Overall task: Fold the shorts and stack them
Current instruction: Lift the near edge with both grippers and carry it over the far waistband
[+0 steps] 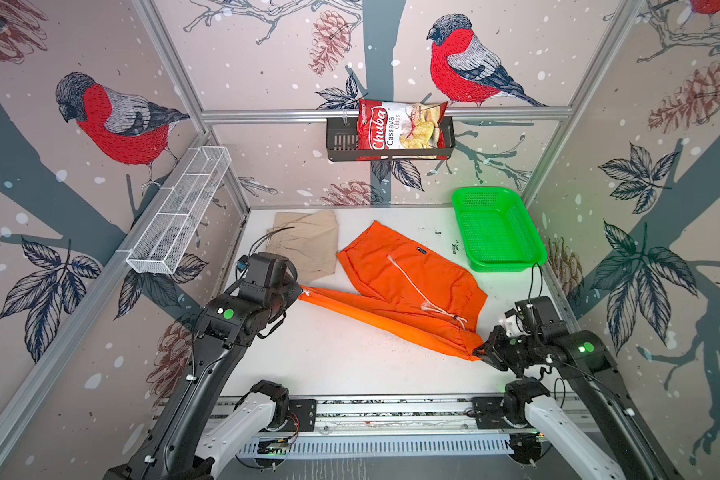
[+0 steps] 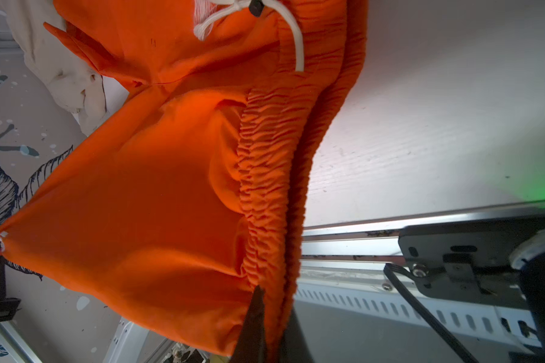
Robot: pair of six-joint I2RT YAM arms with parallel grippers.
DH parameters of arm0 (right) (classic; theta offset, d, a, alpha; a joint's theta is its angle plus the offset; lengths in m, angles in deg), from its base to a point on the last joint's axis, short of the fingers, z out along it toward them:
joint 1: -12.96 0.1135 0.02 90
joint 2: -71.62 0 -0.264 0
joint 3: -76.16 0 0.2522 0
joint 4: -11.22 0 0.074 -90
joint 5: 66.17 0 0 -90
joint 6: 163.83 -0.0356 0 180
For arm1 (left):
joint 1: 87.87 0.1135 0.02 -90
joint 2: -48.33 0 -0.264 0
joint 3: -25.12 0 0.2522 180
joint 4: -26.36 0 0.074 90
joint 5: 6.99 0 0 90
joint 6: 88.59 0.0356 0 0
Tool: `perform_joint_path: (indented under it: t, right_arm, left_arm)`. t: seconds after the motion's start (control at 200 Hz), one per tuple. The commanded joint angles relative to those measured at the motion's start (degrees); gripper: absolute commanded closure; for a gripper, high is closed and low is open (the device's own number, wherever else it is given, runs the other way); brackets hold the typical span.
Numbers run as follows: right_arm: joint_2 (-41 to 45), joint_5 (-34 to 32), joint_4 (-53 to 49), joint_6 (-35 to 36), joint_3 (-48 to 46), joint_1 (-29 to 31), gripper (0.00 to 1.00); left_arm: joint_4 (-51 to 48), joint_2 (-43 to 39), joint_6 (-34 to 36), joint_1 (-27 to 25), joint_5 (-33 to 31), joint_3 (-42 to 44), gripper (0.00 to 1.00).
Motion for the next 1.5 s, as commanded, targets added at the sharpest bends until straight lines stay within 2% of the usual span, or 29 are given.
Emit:
perform_joint_path:
  t: [0.0,0.28,0.395,0.465,0.695,0.82,0.921,1.086,1.336,1.496]
  right_arm:
    - [-2.61,-4.76,-4.31,3.51,1.71,0.26,1.00]
    - [-9.31,-8.23,-5.35,6.94,7.24,-0.07,1.00]
    - [-10.12,-7.53,-5.47,6.33,9.08,0.15,1.00]
    - [-9.18,-6.98,-5.40,3.61,9.36,1.94,1.00]
    - [-2.17,-9.41,-5.44,-11.02,9.89,13.83,1.00]
    - [-2.60,-12.11,-5.45,-11.60,11.10,15.26,1.00]
    - [-5.45,-15.42,-5.07,-10.74,12.09,15.09,1.00]
    - [-8.48,-18.21,-2.59,-8.65,12.97,13.82,1.00]
    - [-12.45,-14.08,0.00,-0.26,9.54,4.59,1.00]
    - [-15.45,-11.39,1.80,4.42,6.75,0.25,1.00]
  left_arm:
    - [7.79,2.42,8.52,0.06,-7.31,-1.49,1.00]
    - [20.09,12.39,16.84,-0.31,-6.08,-8.42,1.00]
    - [21.29,14.38,19.52,-1.00,-6.40,-12.00,1.00]
    - [20.20,14.31,20.29,-2.14,-7.39,-13.16,1.00]
    - [18.30,8.51,19.69,-4.11,-8.31,-9.86,1.00]
    - [21.38,8.07,22.65,-4.17,-8.83,-9.75,1.00]
    - [25.76,11.00,25.87,-4.11,-8.53,-10.08,1.00]
    - [30.17,18.78,27.23,-4.12,-5.89,-12.36,1.00]
    - [37.86,28.11,31.98,-4.11,-4.52,-16.18,1.00]
    - [39.25,34.21,33.26,-4.12,-3.40,-19.33,1.00]
